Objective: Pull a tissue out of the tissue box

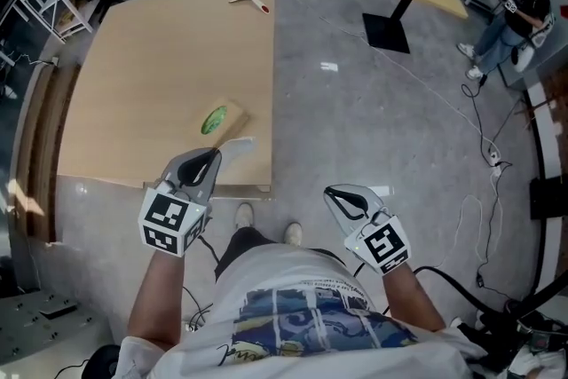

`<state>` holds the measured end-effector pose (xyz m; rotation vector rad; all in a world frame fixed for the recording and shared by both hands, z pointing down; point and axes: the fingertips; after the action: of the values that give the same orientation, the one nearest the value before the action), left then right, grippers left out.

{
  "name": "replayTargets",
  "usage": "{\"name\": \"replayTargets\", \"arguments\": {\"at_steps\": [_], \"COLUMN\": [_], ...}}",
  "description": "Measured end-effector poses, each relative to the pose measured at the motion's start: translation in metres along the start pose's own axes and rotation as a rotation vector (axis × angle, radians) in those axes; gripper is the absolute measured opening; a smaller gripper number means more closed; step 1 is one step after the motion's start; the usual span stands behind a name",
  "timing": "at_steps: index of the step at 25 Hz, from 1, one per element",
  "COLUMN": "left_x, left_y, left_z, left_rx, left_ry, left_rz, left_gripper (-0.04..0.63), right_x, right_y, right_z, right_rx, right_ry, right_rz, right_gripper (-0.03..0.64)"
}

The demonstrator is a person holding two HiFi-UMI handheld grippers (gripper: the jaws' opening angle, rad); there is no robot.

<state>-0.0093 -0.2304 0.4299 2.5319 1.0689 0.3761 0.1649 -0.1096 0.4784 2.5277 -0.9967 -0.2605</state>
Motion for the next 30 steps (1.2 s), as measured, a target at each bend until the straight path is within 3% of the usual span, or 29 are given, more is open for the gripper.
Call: {"name": "replayTargets", "arguments": {"at_steps": [15,30], "left_x": [0.081,0.109], "left_y": [-0.081,-0.107], "left_z": [0.027,0.05], "left_rx": [0.103,0.127], "left_ry": [0.072,0.065], "left_rz": [-0.035,-0.096], "left_gripper": [0.006,0.006], "right_x": [-0.025,-0.028], "right_y": [-0.004,0.009], "right_z": [-0.008,0.012], "right_rx": [0.024,0.044], "right_ry": [-0.067,-0.101], "right_rz": [0.065,0.091], "right_gripper": [0.007,0.007]}}
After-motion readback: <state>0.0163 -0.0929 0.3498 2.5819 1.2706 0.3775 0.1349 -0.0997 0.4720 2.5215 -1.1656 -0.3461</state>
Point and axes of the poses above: the fingertips, and each gripper's own axes: y forward along the fingers, x to its right, z out of its top, and after that the axes turned 5 degrees about z, right-handed
